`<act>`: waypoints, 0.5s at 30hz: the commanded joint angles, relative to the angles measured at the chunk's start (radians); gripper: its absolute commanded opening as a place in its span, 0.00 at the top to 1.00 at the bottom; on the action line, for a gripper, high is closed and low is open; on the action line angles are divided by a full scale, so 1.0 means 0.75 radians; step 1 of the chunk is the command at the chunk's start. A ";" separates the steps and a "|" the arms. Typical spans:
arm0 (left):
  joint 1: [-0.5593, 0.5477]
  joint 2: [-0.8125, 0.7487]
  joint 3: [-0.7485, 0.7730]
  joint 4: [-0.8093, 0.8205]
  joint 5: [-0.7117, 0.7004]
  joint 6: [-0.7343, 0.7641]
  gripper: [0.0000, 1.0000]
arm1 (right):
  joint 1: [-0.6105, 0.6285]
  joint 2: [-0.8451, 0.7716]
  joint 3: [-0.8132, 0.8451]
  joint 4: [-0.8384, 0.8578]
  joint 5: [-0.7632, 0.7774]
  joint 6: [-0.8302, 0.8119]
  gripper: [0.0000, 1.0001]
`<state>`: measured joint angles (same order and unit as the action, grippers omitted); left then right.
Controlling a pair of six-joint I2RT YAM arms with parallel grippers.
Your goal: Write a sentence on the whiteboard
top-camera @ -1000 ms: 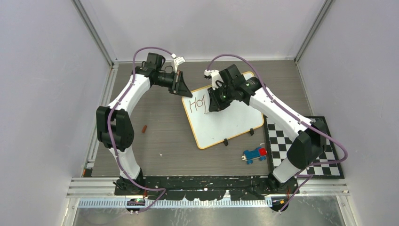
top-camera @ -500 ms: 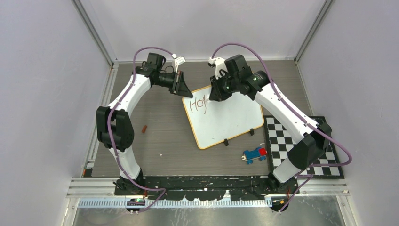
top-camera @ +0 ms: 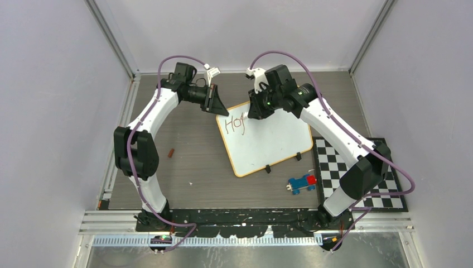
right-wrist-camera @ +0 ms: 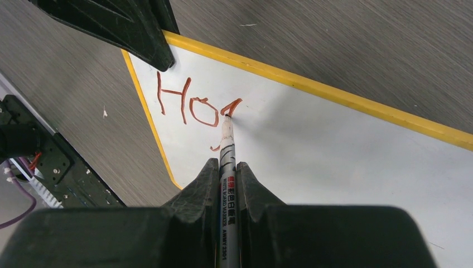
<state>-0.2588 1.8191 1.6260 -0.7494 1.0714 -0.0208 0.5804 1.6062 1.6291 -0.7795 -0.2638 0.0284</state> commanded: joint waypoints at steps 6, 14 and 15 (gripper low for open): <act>-0.009 -0.049 0.008 -0.044 -0.038 -0.012 1.00 | -0.060 -0.021 0.052 0.047 0.051 -0.013 1.00; -0.009 -0.045 0.010 -0.046 -0.040 -0.015 1.00 | -0.062 -0.045 -0.014 0.040 0.033 -0.009 1.00; -0.008 -0.045 0.010 -0.045 -0.042 -0.015 1.00 | -0.063 -0.045 -0.025 0.039 0.025 -0.003 1.00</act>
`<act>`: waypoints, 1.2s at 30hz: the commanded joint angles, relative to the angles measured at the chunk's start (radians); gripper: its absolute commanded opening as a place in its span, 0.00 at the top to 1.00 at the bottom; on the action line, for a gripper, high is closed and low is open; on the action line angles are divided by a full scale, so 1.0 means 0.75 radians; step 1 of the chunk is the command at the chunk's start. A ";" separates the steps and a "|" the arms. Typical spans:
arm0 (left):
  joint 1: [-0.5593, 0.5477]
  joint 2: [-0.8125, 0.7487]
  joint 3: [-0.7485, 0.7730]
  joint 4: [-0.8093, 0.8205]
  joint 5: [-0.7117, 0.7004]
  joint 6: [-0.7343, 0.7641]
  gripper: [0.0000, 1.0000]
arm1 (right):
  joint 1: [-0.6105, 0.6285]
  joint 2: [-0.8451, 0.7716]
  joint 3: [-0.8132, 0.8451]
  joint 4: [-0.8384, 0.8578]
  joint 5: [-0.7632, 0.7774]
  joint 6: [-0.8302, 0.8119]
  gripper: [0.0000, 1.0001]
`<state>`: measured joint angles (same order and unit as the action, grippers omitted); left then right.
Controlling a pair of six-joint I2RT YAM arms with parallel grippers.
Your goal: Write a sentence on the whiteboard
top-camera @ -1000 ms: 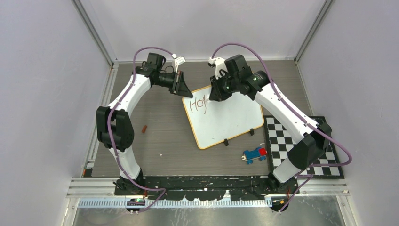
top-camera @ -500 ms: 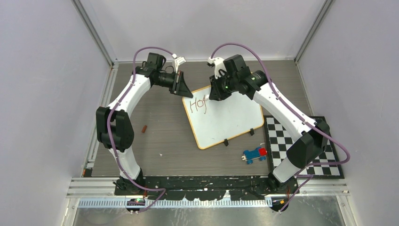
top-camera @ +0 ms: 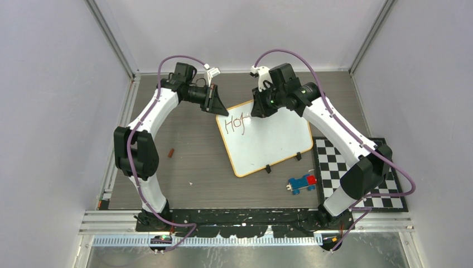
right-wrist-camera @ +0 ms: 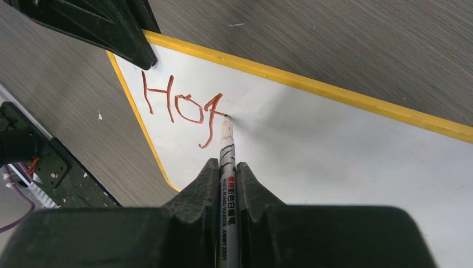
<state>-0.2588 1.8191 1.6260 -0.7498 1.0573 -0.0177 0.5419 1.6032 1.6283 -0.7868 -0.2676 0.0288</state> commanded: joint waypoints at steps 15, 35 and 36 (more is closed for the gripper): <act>-0.010 -0.043 0.008 -0.044 -0.023 -0.016 1.00 | 0.038 -0.036 -0.086 0.064 0.007 0.013 1.00; -0.012 -0.041 0.010 -0.052 -0.019 -0.007 1.00 | 0.022 -0.111 -0.037 0.000 -0.002 -0.025 1.00; -0.012 -0.042 0.010 -0.052 -0.019 -0.007 1.00 | 0.019 -0.109 -0.037 0.000 0.002 -0.026 1.00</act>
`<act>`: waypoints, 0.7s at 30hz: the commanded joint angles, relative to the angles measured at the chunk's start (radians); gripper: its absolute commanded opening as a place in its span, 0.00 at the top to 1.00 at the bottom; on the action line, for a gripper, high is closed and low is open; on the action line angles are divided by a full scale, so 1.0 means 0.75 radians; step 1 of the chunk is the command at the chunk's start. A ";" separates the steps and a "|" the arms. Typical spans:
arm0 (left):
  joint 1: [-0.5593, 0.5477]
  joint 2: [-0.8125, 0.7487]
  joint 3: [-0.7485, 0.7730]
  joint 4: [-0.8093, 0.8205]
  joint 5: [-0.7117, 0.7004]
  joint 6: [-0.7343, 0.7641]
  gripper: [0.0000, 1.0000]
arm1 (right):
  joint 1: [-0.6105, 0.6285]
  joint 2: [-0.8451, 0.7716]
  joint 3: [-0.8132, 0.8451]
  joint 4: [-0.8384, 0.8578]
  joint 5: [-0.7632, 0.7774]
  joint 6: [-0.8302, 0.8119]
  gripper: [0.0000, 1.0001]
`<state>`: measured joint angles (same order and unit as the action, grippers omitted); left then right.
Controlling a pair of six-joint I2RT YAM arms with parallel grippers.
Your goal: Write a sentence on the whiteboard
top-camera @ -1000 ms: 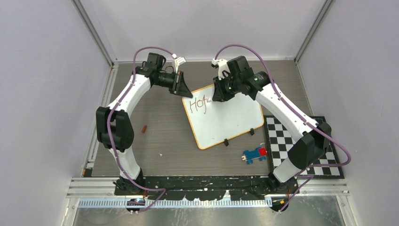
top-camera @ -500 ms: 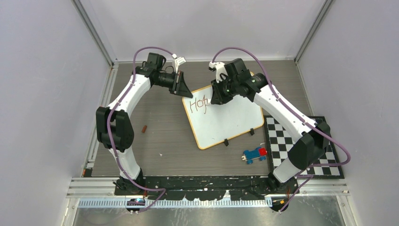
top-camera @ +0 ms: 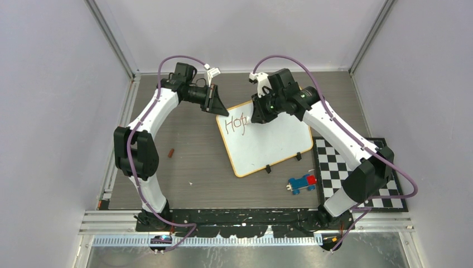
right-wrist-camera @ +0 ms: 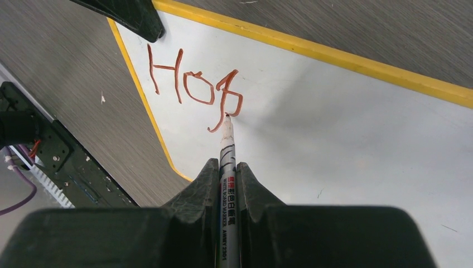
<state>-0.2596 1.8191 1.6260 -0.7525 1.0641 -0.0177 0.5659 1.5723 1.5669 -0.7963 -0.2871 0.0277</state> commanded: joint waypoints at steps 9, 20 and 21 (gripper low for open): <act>-0.010 -0.045 0.010 -0.052 -0.030 -0.003 1.00 | -0.020 -0.025 0.058 0.030 0.070 -0.029 1.00; -0.010 -0.043 0.014 -0.054 -0.032 0.001 1.00 | -0.072 -0.012 0.115 0.009 0.110 -0.071 1.00; -0.010 -0.040 0.014 -0.054 -0.032 0.000 1.00 | -0.072 -0.011 0.122 0.007 0.108 -0.073 1.00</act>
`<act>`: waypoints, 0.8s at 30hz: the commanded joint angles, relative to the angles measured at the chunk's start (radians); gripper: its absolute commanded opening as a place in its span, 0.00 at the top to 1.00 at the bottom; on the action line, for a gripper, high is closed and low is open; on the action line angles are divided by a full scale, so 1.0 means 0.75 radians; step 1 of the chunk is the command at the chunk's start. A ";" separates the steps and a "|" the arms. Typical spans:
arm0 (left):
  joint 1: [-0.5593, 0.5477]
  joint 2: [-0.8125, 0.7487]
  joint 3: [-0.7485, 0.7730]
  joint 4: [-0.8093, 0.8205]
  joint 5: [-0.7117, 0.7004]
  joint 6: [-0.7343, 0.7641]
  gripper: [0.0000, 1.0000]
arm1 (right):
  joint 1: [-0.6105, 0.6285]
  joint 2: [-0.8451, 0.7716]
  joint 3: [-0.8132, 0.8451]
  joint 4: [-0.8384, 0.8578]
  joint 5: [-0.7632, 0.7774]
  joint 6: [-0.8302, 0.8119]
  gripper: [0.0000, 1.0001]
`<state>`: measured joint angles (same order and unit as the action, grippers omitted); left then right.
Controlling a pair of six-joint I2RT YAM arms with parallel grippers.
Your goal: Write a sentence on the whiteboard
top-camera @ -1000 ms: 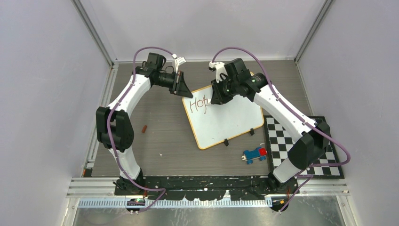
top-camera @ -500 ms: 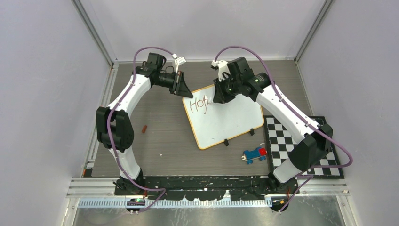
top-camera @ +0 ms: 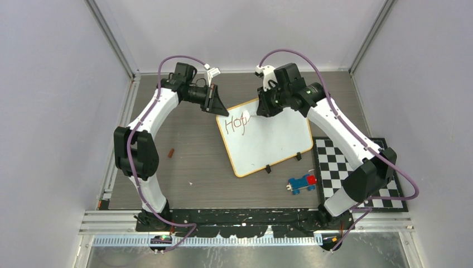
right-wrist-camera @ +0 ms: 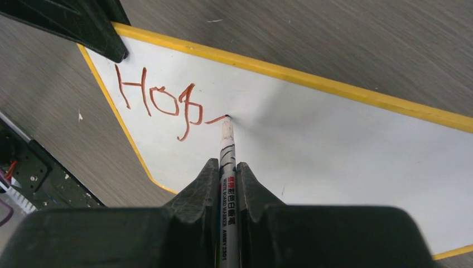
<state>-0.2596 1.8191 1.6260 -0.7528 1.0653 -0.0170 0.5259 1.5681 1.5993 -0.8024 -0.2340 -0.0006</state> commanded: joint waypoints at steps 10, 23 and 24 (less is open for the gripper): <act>-0.010 -0.037 0.023 -0.058 -0.036 -0.004 1.00 | -0.003 0.035 0.112 0.014 -0.021 -0.012 1.00; -0.011 -0.034 0.018 -0.061 -0.038 0.002 1.00 | 0.024 0.012 -0.001 0.020 -0.030 -0.015 1.00; -0.012 -0.036 0.017 -0.060 -0.037 0.000 1.00 | 0.023 0.004 -0.015 0.021 -0.028 -0.016 1.00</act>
<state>-0.2596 1.8191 1.6260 -0.7582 1.0611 -0.0166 0.5388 1.5925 1.6211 -0.8089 -0.2573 -0.0055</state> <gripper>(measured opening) 0.138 0.173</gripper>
